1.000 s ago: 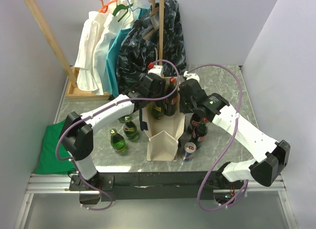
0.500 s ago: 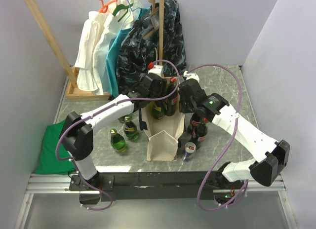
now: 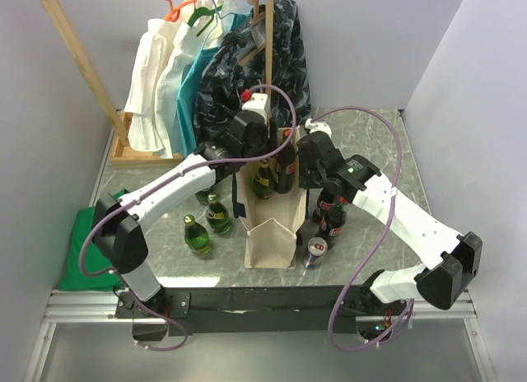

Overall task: Place the beverage into the canvas bag
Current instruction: Place the drink in the canvas bag.

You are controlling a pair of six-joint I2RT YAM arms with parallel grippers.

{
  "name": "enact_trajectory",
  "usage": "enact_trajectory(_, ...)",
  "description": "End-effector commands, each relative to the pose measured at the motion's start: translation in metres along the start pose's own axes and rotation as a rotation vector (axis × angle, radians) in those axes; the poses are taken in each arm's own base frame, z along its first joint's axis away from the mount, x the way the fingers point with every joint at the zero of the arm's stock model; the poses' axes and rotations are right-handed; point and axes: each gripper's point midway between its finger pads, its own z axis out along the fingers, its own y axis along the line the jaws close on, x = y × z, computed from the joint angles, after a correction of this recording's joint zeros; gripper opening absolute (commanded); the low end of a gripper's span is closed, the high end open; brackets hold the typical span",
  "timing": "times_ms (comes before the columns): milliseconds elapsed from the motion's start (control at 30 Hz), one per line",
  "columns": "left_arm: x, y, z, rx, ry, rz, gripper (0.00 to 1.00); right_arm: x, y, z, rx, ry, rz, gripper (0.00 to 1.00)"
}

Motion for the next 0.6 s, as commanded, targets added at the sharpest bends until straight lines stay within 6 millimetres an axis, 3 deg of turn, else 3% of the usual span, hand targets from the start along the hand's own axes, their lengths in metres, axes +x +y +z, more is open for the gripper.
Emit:
enact_trajectory(0,-0.05,-0.014,-0.03,0.055,-0.108,-0.005,0.71,-0.014,0.008,-0.004,-0.017,-0.037,0.018,0.26)
enact_trajectory(567,-0.074,-0.005,-0.081,0.062,-0.166,0.002,0.76,-0.027,0.012,-0.013,-0.036,-0.063,0.009,0.31)
